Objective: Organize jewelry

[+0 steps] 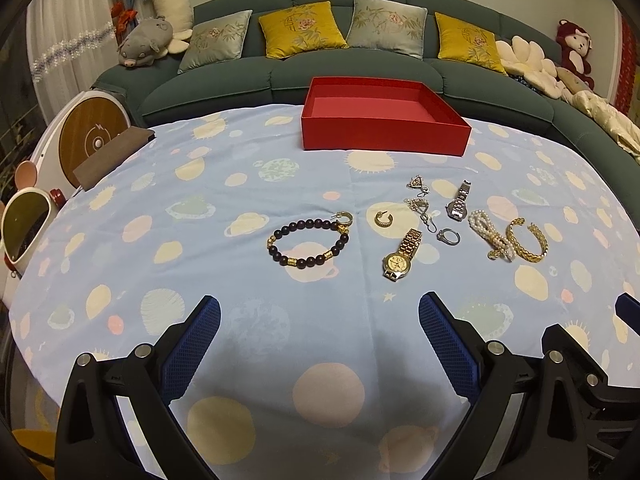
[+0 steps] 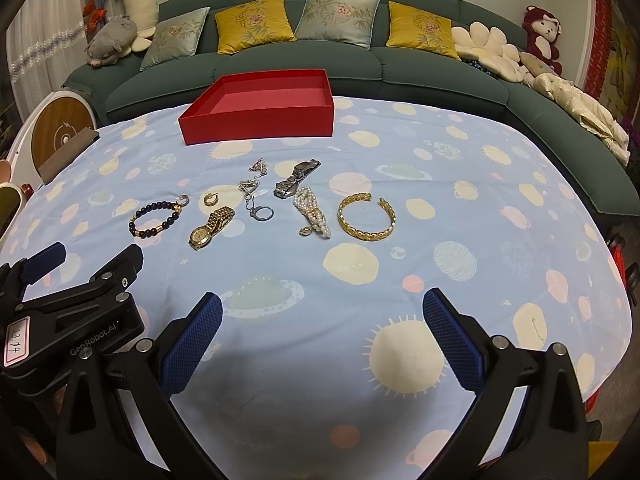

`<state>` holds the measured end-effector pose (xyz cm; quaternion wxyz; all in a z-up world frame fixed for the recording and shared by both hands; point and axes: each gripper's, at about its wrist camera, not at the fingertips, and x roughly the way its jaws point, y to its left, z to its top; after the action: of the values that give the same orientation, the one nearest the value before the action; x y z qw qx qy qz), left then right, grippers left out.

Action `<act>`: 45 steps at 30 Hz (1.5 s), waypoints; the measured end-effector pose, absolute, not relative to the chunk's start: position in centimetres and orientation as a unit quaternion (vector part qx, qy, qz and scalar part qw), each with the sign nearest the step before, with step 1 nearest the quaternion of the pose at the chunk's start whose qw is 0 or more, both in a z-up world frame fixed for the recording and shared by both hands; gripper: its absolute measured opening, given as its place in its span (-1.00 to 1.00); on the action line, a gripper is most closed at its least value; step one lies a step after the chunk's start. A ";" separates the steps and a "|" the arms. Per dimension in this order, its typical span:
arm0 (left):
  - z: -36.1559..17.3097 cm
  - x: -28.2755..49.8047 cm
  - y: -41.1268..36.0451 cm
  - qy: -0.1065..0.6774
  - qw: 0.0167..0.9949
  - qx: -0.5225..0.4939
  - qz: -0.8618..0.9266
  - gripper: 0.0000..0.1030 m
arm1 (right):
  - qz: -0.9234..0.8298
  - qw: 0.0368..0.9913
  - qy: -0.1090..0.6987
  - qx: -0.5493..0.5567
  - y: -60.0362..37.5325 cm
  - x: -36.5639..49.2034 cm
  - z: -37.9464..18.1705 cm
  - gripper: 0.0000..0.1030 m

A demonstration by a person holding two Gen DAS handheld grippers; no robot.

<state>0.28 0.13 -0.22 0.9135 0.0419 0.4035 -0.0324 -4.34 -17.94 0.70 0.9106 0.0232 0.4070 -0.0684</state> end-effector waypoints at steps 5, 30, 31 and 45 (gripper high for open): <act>-0.5 0.4 0.2 0.414 0.909 0.039 -0.033 0.88 | -0.067 0.910 0.408 0.027 -17.7 -4.1 0.6 0.91; -0.5 0.4 0.0 0.410 0.910 0.043 -0.045 0.88 | -0.067 0.909 0.409 0.033 -18.0 -4.1 0.6 0.91; -0.4 0.4 0.0 0.410 0.910 0.044 -0.045 0.88 | -0.067 0.909 0.409 0.033 -18.0 -4.1 0.6 0.91; -0.4 0.5 0.1 0.407 0.911 0.045 -0.044 0.88 | -0.067 0.910 0.409 0.032 -18.0 -4.1 0.7 0.91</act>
<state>0.46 0.06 -0.42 0.9113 0.0452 0.4069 -0.0437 -4.12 -17.97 0.69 0.9097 0.0325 0.4085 -0.0669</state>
